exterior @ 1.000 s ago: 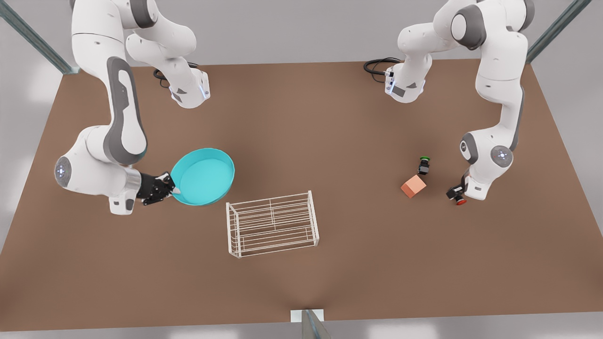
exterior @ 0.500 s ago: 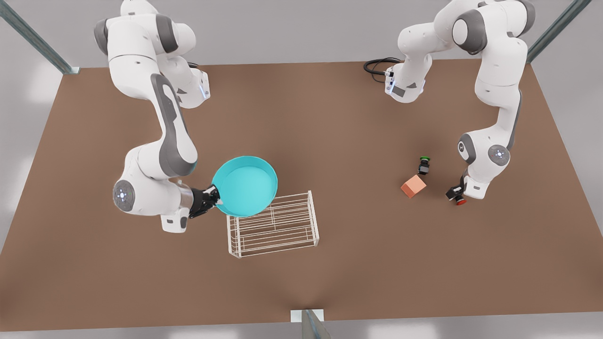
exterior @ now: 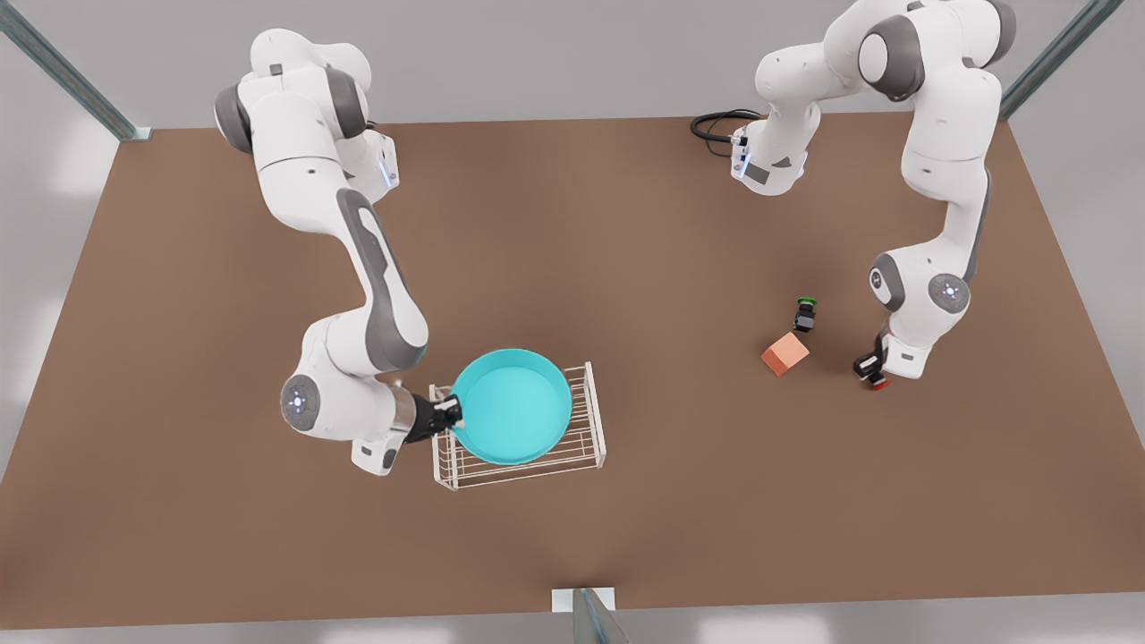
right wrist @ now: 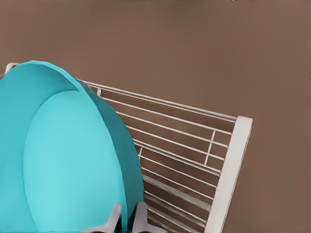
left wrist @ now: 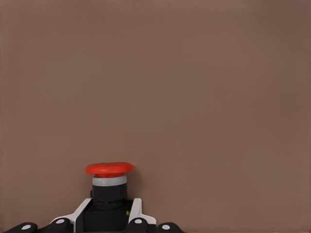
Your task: Place the plate on the shelf with right arm and place the red button switch in the plate with left arm
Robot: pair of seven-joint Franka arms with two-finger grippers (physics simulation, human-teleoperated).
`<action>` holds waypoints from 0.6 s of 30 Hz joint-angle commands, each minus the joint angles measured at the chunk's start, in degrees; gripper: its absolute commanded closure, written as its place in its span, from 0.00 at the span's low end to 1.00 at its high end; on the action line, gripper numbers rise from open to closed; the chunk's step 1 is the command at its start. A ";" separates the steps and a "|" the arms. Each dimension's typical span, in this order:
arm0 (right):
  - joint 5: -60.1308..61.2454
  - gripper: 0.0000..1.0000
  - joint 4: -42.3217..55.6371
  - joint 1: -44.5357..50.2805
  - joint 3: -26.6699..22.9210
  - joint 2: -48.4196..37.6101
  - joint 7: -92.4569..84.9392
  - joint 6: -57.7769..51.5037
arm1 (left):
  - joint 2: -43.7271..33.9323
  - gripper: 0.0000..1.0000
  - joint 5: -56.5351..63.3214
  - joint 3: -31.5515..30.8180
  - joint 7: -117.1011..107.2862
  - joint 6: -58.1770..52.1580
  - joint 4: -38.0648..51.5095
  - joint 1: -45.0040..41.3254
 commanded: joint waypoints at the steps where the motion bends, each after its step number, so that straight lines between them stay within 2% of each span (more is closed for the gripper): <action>1: 0.37 0.59 -0.14 0.31 0.01 -0.01 10.80 3.05 | -1.22 0.50 -0.04 0.00 0.71 -1.89 0.23 -0.15; 2: 0.55 0.20 -0.14 0.31 0.01 -0.10 10.89 4.36 | -2.28 0.50 -0.04 -0.09 0.62 -4.45 0.84 -0.24; 3: 0.46 0.00 -0.22 0.31 -0.08 -0.28 10.98 4.36 | -2.89 0.50 0.14 -0.18 0.62 -5.15 1.02 -0.42; 4: 0.37 0.00 -0.31 0.22 -0.08 -0.36 10.98 4.10 | -3.16 0.50 0.14 -0.18 0.62 -5.24 1.02 -0.42; 5: -0.07 0.00 -0.31 0.22 -0.69 -4.48 11.24 1.74 | -4.21 0.50 0.14 -0.18 0.44 -6.02 1.11 -1.20; 7: -0.15 0.00 -0.23 -0.05 -2.27 -13.27 14.75 -4.15 | -6.15 0.50 0.05 -0.53 -0.52 -18.68 7.25 -2.08; 8: -4.26 0.00 -0.31 -0.05 -4.29 -15.65 14.84 -8.63 | -6.23 0.50 0.05 -1.23 -3.15 -21.05 8.92 -3.14; 10: -23.67 0.00 -0.40 -0.13 -6.06 -16.71 15.80 -18.12 | -7.29 0.50 0.31 -2.81 -10.26 -27.46 12.70 -5.68; 12: -28.36 0.00 -0.49 -0.13 -11.94 -18.03 16.60 -27.26 | -7.38 0.50 0.40 -9.48 -23.87 -39.68 20.26 -6.57; 14: -30.30 0.00 -0.49 -0.31 -15.90 -17.42 16.16 -32.72 | -6.94 0.50 0.49 -18.37 -42.61 -45.06 25.36 -7.45; 15: -29.69 0.00 -7.60 -1.10 -16.25 -21.63 16.07 -31.06 | -6.06 0.50 -0.04 -19.69 -53.15 -45.67 28.17 -11.66; 17: -31.79 0.00 -27.46 -0.93 -15.99 -36.40 16.25 -19.55 | -4.48 0.50 -1.35 -19.78 -66.96 -48.83 34.50 -19.04; 18: -32.94 0.00 -29.49 -0.13 -15.29 -36.66 22.14 -17.87 | -2.81 0.50 -1.89 -19.78 -73.73 -48.83 37.93 -22.12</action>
